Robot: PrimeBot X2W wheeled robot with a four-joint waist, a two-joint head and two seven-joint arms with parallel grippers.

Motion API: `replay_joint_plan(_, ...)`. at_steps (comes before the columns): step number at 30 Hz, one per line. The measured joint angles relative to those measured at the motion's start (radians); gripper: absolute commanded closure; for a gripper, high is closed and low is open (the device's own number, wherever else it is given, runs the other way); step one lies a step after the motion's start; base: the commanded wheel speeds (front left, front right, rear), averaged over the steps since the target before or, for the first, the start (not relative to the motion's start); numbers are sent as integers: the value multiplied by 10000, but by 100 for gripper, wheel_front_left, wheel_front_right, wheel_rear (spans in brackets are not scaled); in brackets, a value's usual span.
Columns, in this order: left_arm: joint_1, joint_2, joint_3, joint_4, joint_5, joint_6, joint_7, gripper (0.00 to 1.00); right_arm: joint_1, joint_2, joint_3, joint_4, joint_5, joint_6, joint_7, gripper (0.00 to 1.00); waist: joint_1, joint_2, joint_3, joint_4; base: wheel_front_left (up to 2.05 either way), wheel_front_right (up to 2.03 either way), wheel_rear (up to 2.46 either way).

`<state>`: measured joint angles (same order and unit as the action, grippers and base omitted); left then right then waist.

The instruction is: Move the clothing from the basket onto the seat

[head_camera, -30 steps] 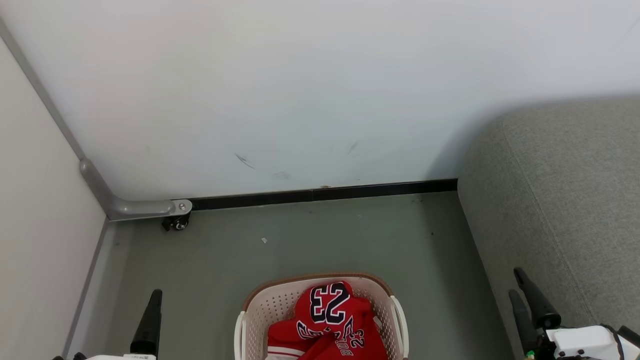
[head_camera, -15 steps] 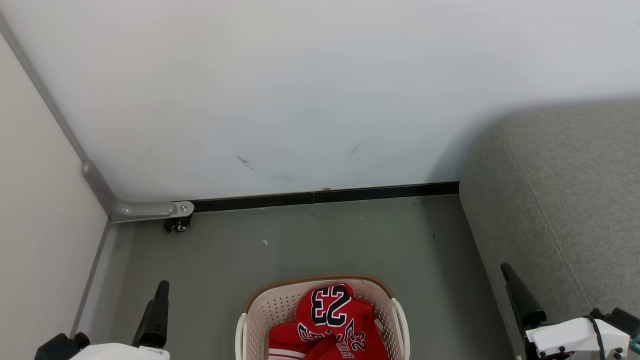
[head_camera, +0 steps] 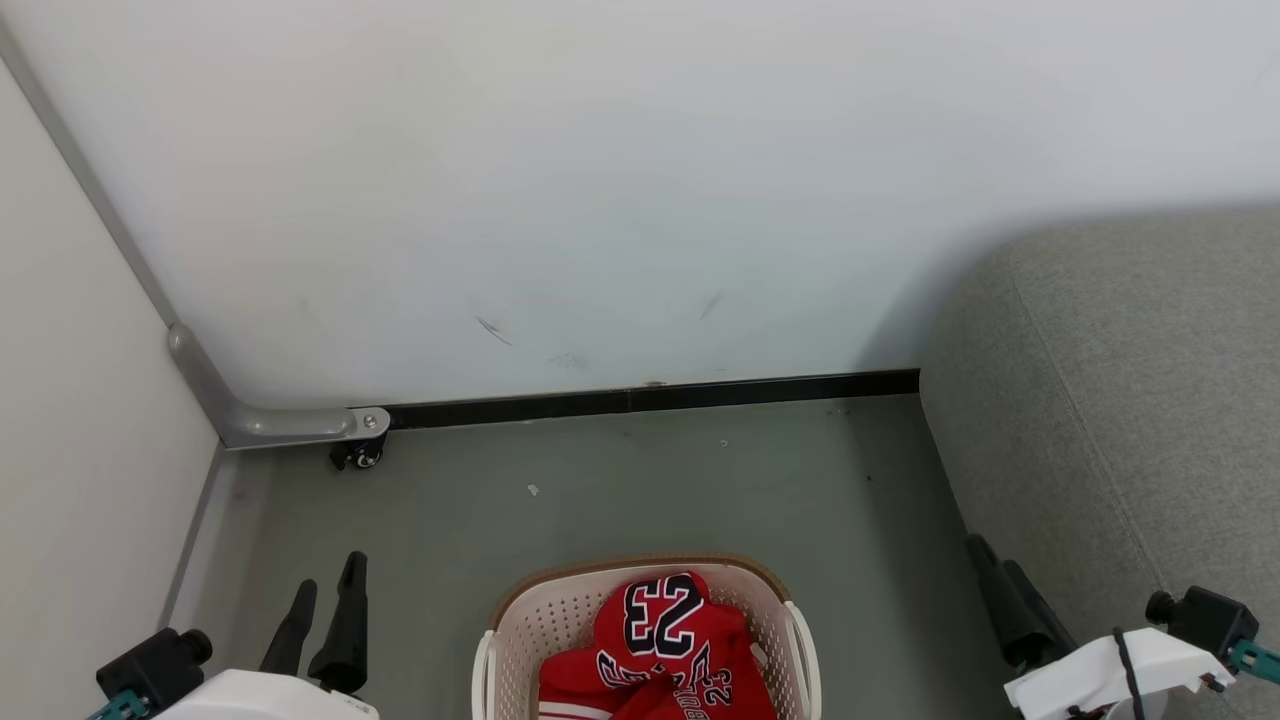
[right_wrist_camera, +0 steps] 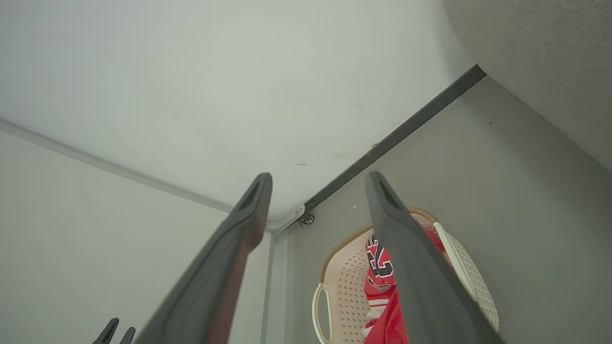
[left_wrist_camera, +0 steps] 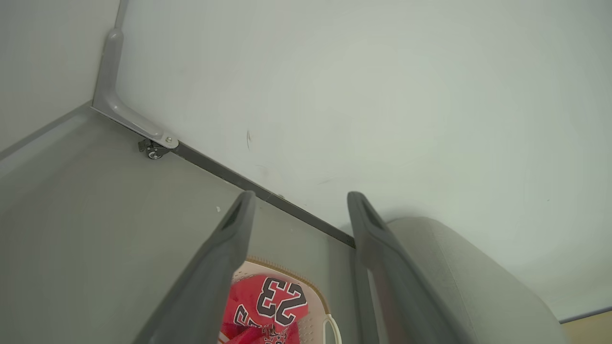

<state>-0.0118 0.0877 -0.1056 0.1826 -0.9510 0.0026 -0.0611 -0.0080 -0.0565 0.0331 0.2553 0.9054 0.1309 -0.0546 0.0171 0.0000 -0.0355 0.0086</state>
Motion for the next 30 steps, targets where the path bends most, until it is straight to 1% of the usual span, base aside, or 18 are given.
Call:
replay_joint_plan(5, 1, 50, -247, -127, 905, 274, -132, 0, 2, 31, 125, -27, -976, 0, -194, 0, -34, 0, -1, 6, 0, 0, 0)
replay_joint_plan(16, 27, 96, -708, -330, 2642, 849, -552, 0, 14, 151, 384, -111, -2842, 0, -587, 0, -128, 0, 73, 28, 0, 0, 0)
replay_joint_plan(22, 45, 107, -926, -407, 3496, 1120, -769, 0, 28, 167, 470, -151, -3735, 0, -805, 0, -152, 0, 116, 36, 0, 0, 0)
replay_joint_plan(30, 105, 142, -1170, -472, 4493, 1358, -1007, 0, 36, 174, 579, -201, -4780, 0, -1057, 0, -160, 0, 145, 34, 0, 0, 0)
